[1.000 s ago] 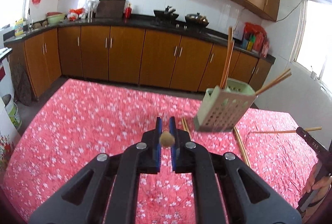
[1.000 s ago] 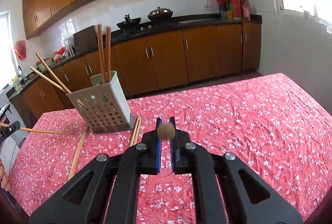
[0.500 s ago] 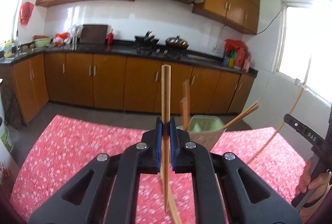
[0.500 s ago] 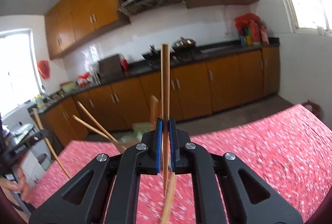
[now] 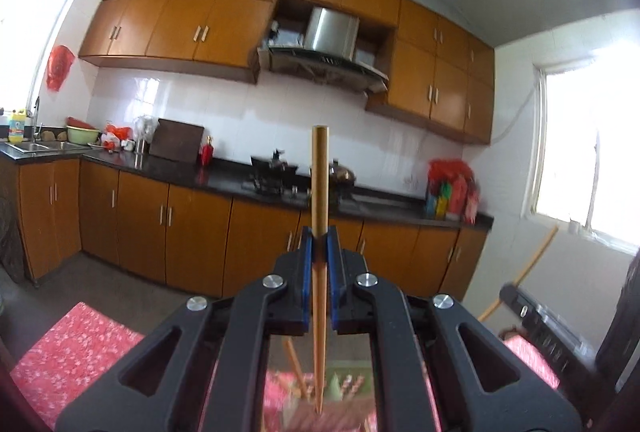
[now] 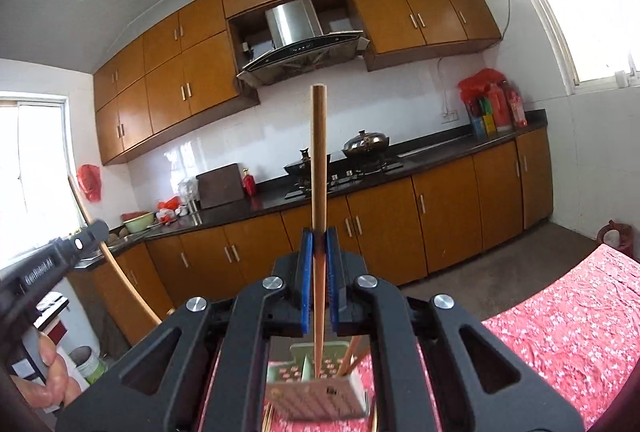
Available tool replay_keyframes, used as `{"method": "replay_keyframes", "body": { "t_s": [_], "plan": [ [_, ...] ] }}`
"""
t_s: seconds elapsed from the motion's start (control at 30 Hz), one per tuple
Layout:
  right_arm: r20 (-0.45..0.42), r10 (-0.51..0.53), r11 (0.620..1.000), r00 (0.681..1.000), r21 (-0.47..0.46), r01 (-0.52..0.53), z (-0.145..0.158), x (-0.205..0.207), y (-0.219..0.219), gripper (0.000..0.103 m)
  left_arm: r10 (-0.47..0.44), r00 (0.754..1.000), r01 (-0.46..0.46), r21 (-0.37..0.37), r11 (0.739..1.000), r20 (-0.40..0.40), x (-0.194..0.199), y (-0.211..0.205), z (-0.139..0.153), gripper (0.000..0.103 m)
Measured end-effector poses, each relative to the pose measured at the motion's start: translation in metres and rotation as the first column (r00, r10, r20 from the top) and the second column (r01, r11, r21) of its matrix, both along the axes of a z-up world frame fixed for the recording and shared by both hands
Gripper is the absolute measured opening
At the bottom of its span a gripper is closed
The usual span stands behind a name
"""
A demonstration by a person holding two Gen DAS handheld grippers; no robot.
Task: Organize utensils
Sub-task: 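Open both tools to drop the chopsticks into the holder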
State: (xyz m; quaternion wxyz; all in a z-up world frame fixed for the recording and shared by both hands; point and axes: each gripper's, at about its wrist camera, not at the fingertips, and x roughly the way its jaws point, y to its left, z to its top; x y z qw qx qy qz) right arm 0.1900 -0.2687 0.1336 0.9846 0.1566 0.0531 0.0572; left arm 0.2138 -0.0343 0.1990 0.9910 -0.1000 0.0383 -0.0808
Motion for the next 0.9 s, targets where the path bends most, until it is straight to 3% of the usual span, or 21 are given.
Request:
{"method": "replay_keyframes", "body": {
  "t_s": [0.13,0.5,0.7,0.9],
  "plan": [
    [-0.017,0.0,1.0,1.0,0.002,0.0,-0.01,0.016,0.003,0.008,0.032,0.999,-0.031,-0.04,0.999,0.01,0.023,0.0,-0.006,0.008],
    [-0.13,0.027,0.998,0.991,-0.06,-0.035,-0.038,0.033,0.016,0.008,0.015,0.987,-0.025,-0.062,0.998,-0.16,0.075,0.005,-0.058,0.011],
    [-0.132,0.022,0.999,0.991,-0.043,-0.028,-0.029,0.021,0.01,0.01,0.033,0.987,-0.036,-0.016,0.999,-0.155,0.057,0.014,-0.045,0.019],
    [-0.13,0.002,0.999,0.992,-0.039,-0.007,-0.023,-0.014,-0.005,0.01,0.049,0.985,-0.044,0.037,0.998,-0.164,0.011,0.031,-0.039,0.03]
  ]
}}
